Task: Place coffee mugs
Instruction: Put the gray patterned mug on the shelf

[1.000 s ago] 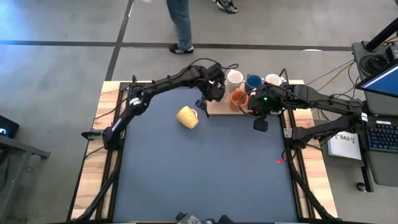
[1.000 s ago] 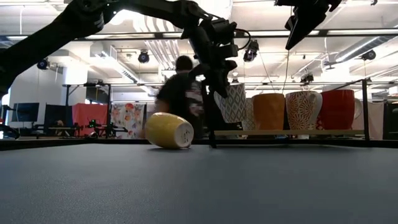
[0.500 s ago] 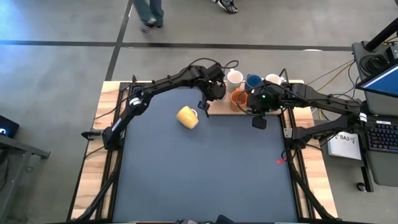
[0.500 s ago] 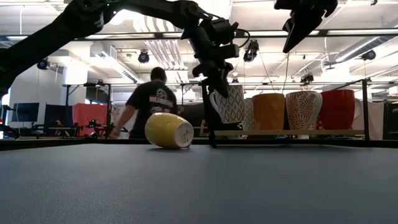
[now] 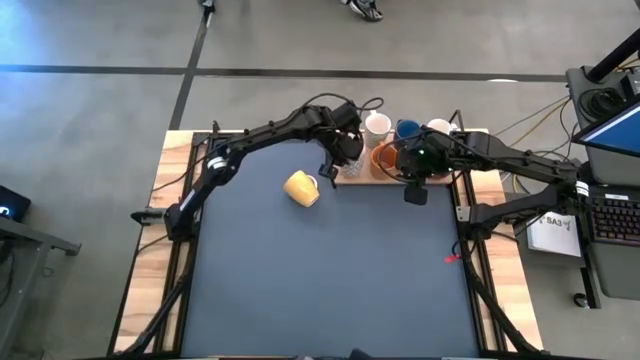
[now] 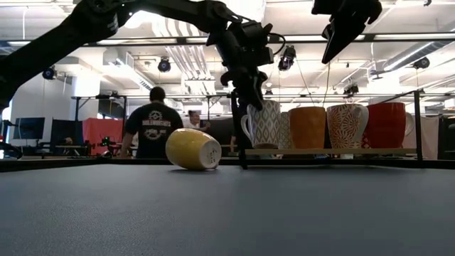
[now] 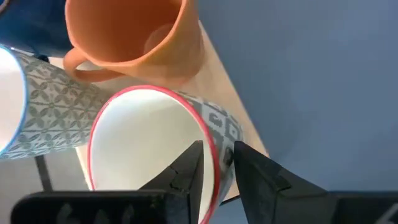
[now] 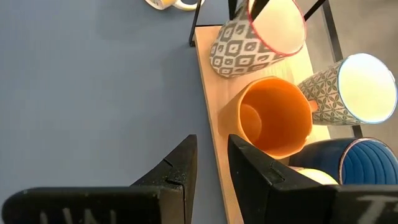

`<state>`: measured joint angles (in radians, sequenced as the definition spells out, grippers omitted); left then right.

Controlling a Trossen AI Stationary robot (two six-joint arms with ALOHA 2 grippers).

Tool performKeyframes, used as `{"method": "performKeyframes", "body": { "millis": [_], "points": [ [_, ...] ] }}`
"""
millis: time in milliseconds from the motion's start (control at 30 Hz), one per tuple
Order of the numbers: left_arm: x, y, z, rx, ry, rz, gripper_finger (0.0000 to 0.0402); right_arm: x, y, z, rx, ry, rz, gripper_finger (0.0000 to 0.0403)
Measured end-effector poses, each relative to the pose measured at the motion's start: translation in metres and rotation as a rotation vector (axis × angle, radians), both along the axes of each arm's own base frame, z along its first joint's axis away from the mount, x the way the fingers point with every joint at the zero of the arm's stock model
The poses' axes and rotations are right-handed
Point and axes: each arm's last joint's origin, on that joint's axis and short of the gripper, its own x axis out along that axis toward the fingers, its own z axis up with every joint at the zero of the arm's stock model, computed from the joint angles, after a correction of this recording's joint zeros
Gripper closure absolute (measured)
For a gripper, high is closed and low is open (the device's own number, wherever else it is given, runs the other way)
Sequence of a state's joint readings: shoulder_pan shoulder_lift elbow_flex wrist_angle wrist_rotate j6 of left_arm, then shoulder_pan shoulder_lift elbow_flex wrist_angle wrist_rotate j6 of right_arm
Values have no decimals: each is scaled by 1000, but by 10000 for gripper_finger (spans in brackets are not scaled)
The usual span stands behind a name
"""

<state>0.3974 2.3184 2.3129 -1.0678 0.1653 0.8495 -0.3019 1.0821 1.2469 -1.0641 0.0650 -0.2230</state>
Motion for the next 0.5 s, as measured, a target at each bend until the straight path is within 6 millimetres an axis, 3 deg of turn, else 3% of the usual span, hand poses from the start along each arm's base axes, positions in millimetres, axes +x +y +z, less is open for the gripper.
{"method": "performKeyframes", "body": {
  "millis": [233, 500],
  "points": [
    [5, -10, -9, -45, 22, 26, 329, 0, 0, 0, -12, 5, 20, 323],
    [10, -12, -2, 7, -32, 21, 329, 0, 0, 0, -12, 6, 21, 323]
  ]
}}
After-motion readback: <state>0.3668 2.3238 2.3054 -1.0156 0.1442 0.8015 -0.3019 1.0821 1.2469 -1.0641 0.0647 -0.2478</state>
